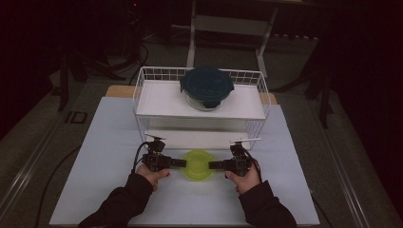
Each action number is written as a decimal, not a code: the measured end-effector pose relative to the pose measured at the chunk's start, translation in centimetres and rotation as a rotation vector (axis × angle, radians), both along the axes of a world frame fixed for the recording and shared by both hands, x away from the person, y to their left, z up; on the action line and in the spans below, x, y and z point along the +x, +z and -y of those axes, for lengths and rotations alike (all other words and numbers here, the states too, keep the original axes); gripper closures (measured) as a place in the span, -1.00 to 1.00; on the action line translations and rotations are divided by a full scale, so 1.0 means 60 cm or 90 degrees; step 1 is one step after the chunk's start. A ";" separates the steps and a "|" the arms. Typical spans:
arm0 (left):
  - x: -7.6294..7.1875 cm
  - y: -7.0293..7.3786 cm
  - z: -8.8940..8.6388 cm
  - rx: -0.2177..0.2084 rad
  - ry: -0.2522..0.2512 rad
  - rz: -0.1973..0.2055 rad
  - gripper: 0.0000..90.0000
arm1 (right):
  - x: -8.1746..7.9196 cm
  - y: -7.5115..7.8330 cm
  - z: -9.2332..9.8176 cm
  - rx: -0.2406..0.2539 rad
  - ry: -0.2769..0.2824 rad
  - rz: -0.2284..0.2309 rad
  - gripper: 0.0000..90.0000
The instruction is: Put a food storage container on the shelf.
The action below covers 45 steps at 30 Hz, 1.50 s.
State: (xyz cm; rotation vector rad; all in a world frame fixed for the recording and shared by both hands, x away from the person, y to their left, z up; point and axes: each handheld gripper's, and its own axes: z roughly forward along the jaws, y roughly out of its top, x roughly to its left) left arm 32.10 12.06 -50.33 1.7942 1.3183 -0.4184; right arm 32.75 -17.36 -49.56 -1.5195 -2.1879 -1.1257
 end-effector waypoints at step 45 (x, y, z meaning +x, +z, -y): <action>-0.050 0.116 -0.005 -0.056 -0.014 0.058 0.80 | -0.060 0.113 0.014 0.036 0.002 0.099 0.78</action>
